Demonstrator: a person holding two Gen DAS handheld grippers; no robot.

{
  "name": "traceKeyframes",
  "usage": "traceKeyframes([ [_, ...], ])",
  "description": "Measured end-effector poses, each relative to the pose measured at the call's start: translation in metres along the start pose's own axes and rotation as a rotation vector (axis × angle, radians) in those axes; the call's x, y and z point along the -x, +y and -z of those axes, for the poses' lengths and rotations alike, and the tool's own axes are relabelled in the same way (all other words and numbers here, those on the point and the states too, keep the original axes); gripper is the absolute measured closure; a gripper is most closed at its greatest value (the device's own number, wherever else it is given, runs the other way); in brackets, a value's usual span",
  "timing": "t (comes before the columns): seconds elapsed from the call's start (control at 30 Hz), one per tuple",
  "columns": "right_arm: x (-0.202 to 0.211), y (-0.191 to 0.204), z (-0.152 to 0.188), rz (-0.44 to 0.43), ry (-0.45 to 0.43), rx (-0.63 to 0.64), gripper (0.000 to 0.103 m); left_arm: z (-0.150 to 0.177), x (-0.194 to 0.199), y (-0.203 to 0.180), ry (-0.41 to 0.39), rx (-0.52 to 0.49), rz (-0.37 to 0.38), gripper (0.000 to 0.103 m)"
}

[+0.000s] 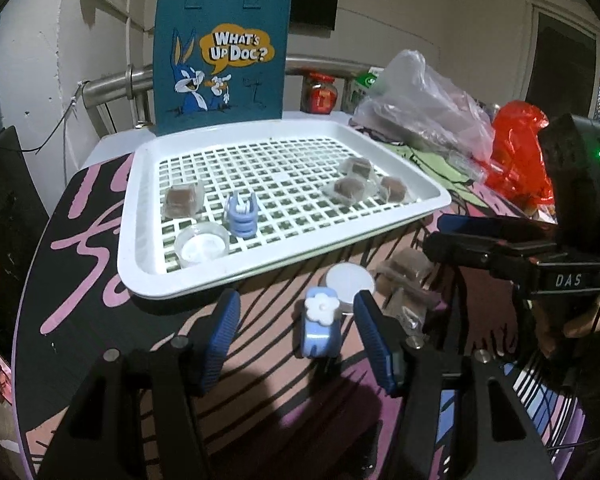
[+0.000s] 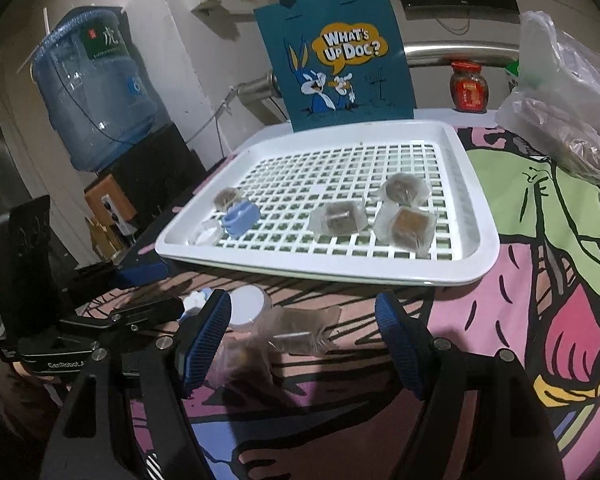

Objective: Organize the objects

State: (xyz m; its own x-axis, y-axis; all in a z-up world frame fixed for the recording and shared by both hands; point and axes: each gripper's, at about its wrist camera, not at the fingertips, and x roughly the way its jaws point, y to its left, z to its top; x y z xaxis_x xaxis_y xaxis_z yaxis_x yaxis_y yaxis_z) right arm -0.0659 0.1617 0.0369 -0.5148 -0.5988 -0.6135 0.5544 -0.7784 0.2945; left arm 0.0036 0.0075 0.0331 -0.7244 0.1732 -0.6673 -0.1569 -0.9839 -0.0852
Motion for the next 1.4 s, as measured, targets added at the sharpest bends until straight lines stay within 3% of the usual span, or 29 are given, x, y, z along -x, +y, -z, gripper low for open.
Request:
traceKeyframes([
  [0.33, -0.014, 0.001, 0.002, 0.04, 0.072, 0.008, 0.03, 0.0, -0.012, -0.003, 0.063, -0.018, -0.004, 0.045],
  [0.43, -0.021, 0.004, 0.003, 0.045, 0.106, 0.018, 0.039, 0.001, -0.014, -0.006, 0.081, -0.032, -0.003, 0.048],
  [0.6, -0.026, 0.008, 0.004, 0.052, 0.131, 0.03, 0.055, 0.002, -0.02, -0.011, 0.114, -0.056, 0.02, 0.068],
  [0.7, -0.026, 0.008, 0.005, 0.051, 0.134, 0.032, 0.068, 0.003, -0.025, -0.015, 0.14, -0.072, 0.039, 0.077],
  [0.73, -0.027, 0.008, 0.006, 0.051, 0.143, 0.035, 0.077, 0.004, -0.025, -0.016, 0.142, -0.075, 0.037, 0.079],
  [0.77, -0.028, 0.009, 0.006, 0.049, 0.146, 0.037, 0.077, 0.004, -0.024, -0.016, 0.14, -0.076, 0.036, 0.084],
  [1.4, 0.011, 0.017, 0.012, 0.042, -0.011, 0.07, 0.079, 0.001, -0.001, -0.003, 0.007, -0.006, 0.016, 0.084],
])
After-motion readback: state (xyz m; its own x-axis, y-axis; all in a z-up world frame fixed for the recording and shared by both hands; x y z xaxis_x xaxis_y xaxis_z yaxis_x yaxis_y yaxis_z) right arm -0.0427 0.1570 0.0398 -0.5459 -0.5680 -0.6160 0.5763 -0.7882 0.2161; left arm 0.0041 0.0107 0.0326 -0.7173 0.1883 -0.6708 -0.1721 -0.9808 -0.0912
